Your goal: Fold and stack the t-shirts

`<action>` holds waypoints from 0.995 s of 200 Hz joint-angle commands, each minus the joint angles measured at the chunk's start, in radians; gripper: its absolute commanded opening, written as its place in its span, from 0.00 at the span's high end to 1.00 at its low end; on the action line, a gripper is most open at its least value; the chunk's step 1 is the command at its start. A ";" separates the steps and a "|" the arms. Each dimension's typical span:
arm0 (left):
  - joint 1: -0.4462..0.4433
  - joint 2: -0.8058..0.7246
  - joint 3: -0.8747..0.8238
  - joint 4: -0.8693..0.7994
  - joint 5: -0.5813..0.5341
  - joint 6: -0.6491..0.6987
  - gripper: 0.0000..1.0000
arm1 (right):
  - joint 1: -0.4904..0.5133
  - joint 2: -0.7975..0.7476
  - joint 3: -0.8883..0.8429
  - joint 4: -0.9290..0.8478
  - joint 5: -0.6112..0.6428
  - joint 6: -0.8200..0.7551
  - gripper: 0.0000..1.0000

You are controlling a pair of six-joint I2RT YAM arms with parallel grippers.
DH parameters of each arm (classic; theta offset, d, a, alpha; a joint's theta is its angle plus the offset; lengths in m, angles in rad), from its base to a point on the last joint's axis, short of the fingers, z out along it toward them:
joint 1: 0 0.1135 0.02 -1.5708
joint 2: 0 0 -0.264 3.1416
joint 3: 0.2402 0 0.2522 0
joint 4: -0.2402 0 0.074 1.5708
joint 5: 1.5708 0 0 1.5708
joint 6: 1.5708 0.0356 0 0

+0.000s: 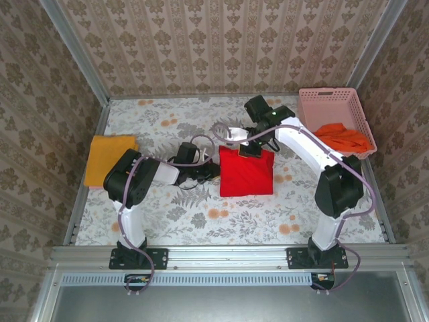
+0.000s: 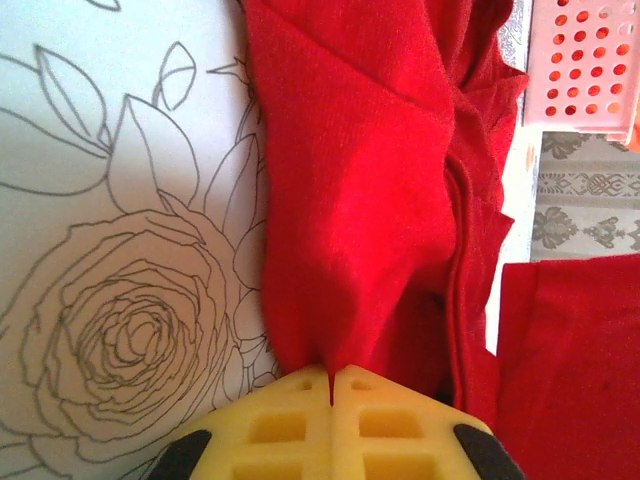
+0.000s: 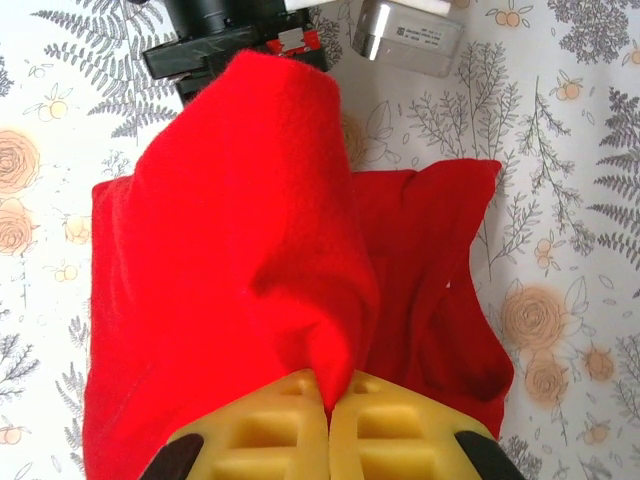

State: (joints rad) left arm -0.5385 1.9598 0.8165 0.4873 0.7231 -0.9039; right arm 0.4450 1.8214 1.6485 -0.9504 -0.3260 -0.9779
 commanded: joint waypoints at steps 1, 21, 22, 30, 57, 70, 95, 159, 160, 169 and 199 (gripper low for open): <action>-0.002 0.115 -0.026 -0.125 -0.142 0.064 1.00 | -0.021 0.056 0.057 -0.050 -0.079 -0.047 1.00; 0.003 0.111 -0.027 -0.125 -0.136 0.068 1.00 | -0.032 0.111 0.097 -0.050 -0.084 -0.045 1.00; 0.003 0.111 -0.027 -0.125 -0.136 0.067 1.00 | -0.032 0.113 0.099 -0.050 -0.084 -0.045 1.00; 0.003 0.111 -0.025 -0.127 -0.136 0.069 1.00 | -0.037 0.132 0.109 -0.041 -0.085 -0.043 1.00; 0.005 0.118 -0.025 -0.128 -0.137 0.066 1.00 | -0.057 0.196 0.138 -0.015 -0.081 -0.039 1.00; 0.008 0.119 -0.029 -0.125 -0.137 0.065 1.00 | -0.068 0.231 0.160 -0.012 -0.072 -0.034 1.00; 0.014 0.119 -0.036 -0.118 -0.136 0.064 1.00 | -0.088 0.276 0.174 0.018 -0.070 -0.017 1.00; 0.015 0.114 -0.027 -0.131 -0.135 0.072 1.00 | -0.095 0.321 0.112 0.237 0.004 0.042 0.83; 0.015 0.114 -0.027 -0.130 -0.134 0.072 1.00 | -0.095 0.321 0.109 0.245 0.007 0.046 0.81; 0.015 0.111 -0.027 -0.131 -0.135 0.072 1.00 | -0.094 0.312 0.080 0.322 0.034 0.084 0.67; 0.015 0.097 -0.036 -0.127 -0.141 0.068 1.00 | -0.097 0.224 -0.031 0.534 0.116 0.211 0.31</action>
State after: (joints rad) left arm -0.5228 1.9739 0.8192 0.4988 0.7685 -0.8940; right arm 0.3511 2.1269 1.7008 -0.6315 -0.2981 -0.8879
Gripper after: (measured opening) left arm 0.046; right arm 0.556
